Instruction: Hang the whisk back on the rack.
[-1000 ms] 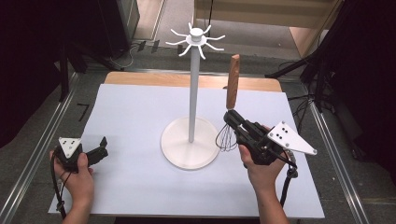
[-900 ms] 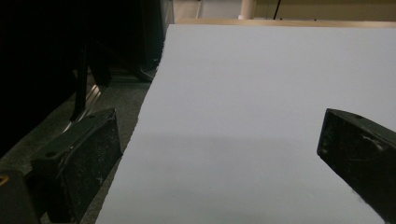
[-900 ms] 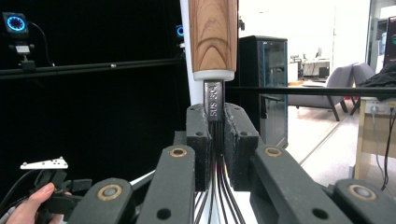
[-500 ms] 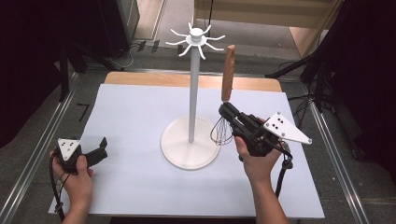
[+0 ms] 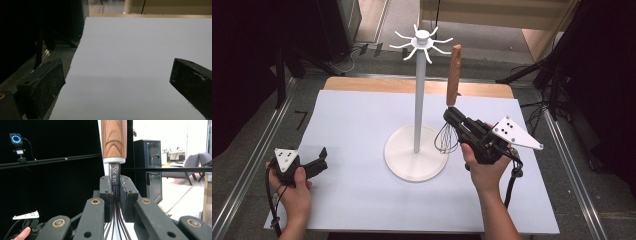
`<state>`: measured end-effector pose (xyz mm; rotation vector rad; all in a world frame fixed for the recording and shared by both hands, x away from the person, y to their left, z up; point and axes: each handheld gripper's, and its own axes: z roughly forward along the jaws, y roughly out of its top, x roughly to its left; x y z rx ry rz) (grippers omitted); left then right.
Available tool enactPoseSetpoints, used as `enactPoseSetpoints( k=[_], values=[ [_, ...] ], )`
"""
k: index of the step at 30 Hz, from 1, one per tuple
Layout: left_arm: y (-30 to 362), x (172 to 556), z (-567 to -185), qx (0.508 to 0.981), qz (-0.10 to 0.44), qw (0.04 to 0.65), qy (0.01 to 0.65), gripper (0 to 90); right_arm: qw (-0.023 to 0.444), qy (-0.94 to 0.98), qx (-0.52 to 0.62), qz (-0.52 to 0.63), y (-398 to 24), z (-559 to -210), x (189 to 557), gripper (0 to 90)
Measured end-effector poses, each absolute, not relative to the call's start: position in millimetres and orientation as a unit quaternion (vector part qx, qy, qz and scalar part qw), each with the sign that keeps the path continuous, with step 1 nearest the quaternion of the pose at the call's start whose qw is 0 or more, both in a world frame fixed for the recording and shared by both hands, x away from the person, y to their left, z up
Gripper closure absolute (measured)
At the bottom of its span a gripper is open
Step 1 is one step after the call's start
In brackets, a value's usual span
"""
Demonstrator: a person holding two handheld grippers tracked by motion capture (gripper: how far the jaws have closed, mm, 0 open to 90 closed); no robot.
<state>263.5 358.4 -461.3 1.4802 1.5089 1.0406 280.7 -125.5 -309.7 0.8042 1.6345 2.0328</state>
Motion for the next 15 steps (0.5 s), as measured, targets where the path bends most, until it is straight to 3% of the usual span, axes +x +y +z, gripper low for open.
enactPoseSetpoints(
  k=[12,15],
  values=[
    [357.1,264.1,-461.6,0.58,0.411,0.38,0.592,0.7,0.197,0.588,0.287,0.73,-124.8,-308.8,281.0,83.1],
    [356.1,264.0,-461.4,0.58,0.415,0.373,0.593,6.6,0.196,0.589,0.285,0.73,-123.9,-308.4,281.5,83.1]
  ],
)
